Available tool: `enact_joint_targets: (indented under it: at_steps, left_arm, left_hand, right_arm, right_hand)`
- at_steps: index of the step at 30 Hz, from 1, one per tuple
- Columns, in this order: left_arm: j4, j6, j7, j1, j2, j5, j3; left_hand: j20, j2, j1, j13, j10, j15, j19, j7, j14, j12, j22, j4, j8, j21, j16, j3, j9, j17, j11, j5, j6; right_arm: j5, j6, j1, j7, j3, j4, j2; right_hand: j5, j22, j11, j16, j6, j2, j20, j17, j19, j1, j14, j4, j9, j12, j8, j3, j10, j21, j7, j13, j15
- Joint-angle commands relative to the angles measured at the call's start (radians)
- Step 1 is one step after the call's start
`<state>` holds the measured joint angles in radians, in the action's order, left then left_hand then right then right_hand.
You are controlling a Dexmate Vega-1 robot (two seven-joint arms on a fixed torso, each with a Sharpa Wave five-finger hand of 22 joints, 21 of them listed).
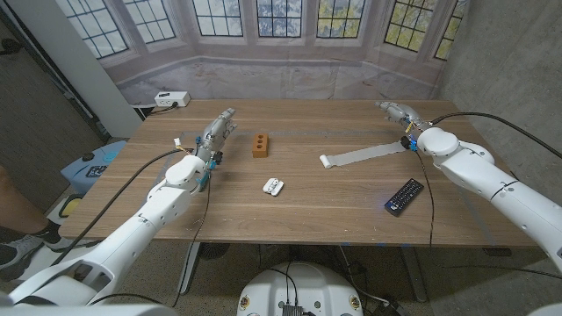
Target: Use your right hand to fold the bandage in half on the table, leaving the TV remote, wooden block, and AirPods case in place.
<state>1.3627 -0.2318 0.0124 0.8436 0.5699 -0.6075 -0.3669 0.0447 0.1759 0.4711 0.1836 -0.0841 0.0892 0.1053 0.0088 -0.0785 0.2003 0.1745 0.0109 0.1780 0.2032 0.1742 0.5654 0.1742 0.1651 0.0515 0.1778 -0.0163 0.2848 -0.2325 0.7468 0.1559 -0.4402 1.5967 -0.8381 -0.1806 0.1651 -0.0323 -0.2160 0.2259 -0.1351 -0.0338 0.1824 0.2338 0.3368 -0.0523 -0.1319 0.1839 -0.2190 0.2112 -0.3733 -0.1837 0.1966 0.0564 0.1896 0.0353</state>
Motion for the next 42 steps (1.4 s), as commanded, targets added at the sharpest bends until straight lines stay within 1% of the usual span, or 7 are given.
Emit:
enact_joint_targets:
  at_steps: [1,6,12,18,23,35,42]
  left_arm:
    - [0.014,0.001,0.001,0.014,0.009,-0.006,0.007]
    - [0.018,0.005,0.002,0.017,0.012,-0.011,0.01]
    - [0.016,0.007,0.001,0.017,0.012,-0.013,0.011]
    - [0.008,0.01,0.0,0.014,0.007,-0.015,0.008]
    - [0.007,0.012,0.004,0.011,0.002,-0.012,0.003]
    - [0.006,0.019,0.003,0.006,-0.005,-0.009,-0.006]
    - [0.002,0.019,0.005,0.001,-0.009,-0.005,-0.01]
  left_hand:
    - [0.002,0.005,0.011,0.005,0.002,0.0,-0.003,-0.008,0.003,0.003,0.003,-0.007,0.003,-0.001,0.006,0.001,0.003,0.004,-0.001,0.005,0.0]
    - [0.003,0.005,0.011,0.005,0.006,0.001,0.0,-0.006,0.006,0.005,0.003,-0.008,0.005,-0.001,0.007,0.0,0.003,0.005,0.001,0.004,0.004]
    - [0.003,0.005,0.01,0.005,0.007,0.002,0.001,-0.005,0.008,0.005,0.003,-0.009,0.005,0.0,0.007,-0.001,0.003,0.005,-0.002,0.004,0.004]
    - [0.003,0.006,0.01,0.005,0.009,0.001,0.001,-0.004,0.009,0.006,0.003,-0.01,0.005,0.0,0.008,-0.001,0.003,0.005,-0.003,0.004,0.004]
    - [0.003,0.006,0.01,0.005,0.008,0.001,0.002,-0.005,0.009,0.006,0.003,-0.01,0.005,0.0,0.007,-0.002,0.003,0.005,-0.003,0.004,0.004]
    - [0.004,0.007,0.01,0.005,0.008,0.001,0.002,-0.004,0.01,0.005,0.003,-0.012,0.004,0.0,0.007,-0.003,0.003,0.005,-0.004,0.004,0.003]
    - [0.004,0.007,0.01,0.005,0.008,0.002,0.003,-0.004,0.01,0.005,0.003,-0.013,0.004,0.0,0.007,-0.003,0.003,0.005,-0.004,0.004,0.003]
  right_arm:
    - [-0.075,-0.13,-0.009,0.05,-0.027,0.06,-0.018]
    - [-0.132,-0.204,-0.035,0.056,-0.063,0.078,-0.024]
    - [-0.185,-0.238,-0.045,0.082,-0.085,0.083,-0.018]
    - [-0.233,-0.277,-0.05,0.1,-0.099,0.098,-0.021]
    - [-0.27,-0.326,-0.051,0.104,-0.11,0.119,-0.033]
    - [-0.35,-0.428,-0.068,0.078,-0.152,0.145,-0.055]
    - [-0.41,-0.498,-0.094,0.056,-0.193,0.146,-0.059]
  right_hand:
    - [0.002,0.001,0.0,0.003,0.021,0.004,-0.069,0.001,0.007,0.025,-0.017,-0.014,0.001,-0.005,0.007,-0.006,-0.02,-0.001,0.002,0.001,0.044]
    - [0.003,0.001,-0.001,0.003,0.035,0.011,-0.069,0.0,0.007,0.042,-0.027,-0.026,0.001,-0.006,0.008,-0.009,-0.034,-0.003,0.003,0.001,0.045]
    - [0.004,0.001,-0.001,0.001,0.059,0.019,-0.068,-0.001,0.012,0.058,-0.044,-0.034,0.002,-0.009,0.013,-0.01,-0.056,-0.003,0.009,0.002,0.046]
    - [0.003,0.001,-0.008,-0.003,0.106,0.031,-0.066,-0.001,0.036,0.1,-0.083,-0.045,0.003,-0.018,0.018,-0.017,-0.112,-0.001,0.007,0.004,0.05]
    - [0.002,0.0,0.005,-0.005,0.134,0.042,-0.058,-0.002,0.055,0.13,-0.112,-0.048,0.003,-0.021,0.021,-0.021,-0.143,0.001,0.006,0.005,0.046]
    - [0.001,0.0,0.01,-0.005,0.168,0.064,-0.05,-0.002,0.081,0.166,-0.142,-0.049,0.004,-0.024,0.022,-0.021,-0.18,0.002,0.0,0.008,0.043]
    - [0.003,0.001,0.017,-0.011,0.2,0.084,-0.043,-0.002,0.112,0.2,-0.187,-0.047,0.005,-0.036,0.024,-0.019,-0.239,0.004,-0.006,0.012,0.046]
